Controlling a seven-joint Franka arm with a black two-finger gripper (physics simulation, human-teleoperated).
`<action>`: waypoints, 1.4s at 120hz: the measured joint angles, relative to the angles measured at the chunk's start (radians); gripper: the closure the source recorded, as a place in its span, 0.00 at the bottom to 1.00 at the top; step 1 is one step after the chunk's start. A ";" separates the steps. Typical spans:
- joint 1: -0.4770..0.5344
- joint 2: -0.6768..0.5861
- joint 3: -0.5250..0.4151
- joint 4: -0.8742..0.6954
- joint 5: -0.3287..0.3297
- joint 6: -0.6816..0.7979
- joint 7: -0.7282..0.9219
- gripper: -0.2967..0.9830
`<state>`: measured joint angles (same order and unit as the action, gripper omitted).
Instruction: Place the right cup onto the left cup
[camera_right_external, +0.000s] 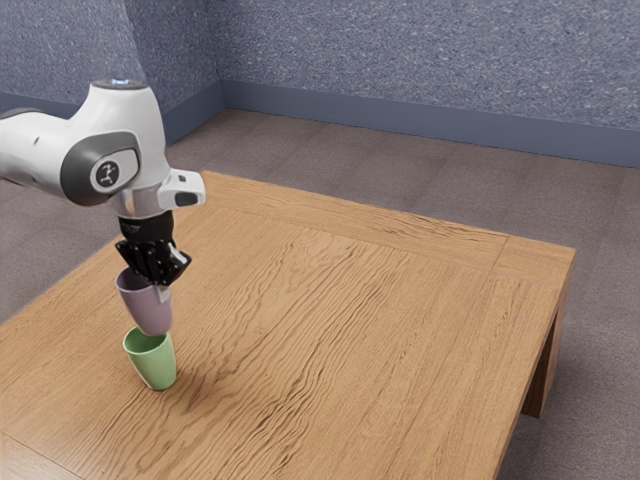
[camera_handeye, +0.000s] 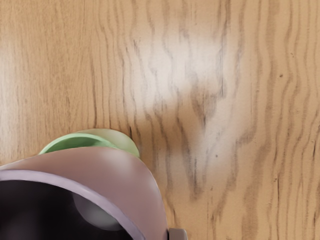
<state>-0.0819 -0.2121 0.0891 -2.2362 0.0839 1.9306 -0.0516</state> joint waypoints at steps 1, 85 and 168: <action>0.001 0.000 0.000 -0.001 0.000 0.000 0.000 0.84; 0.053 0.064 0.009 -0.007 0.002 0.059 -0.021 0.84; 0.044 0.047 0.004 -0.017 -0.020 0.045 -0.044 0.34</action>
<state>-0.0380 -0.1651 0.0929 -2.2527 0.0636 1.9755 -0.0953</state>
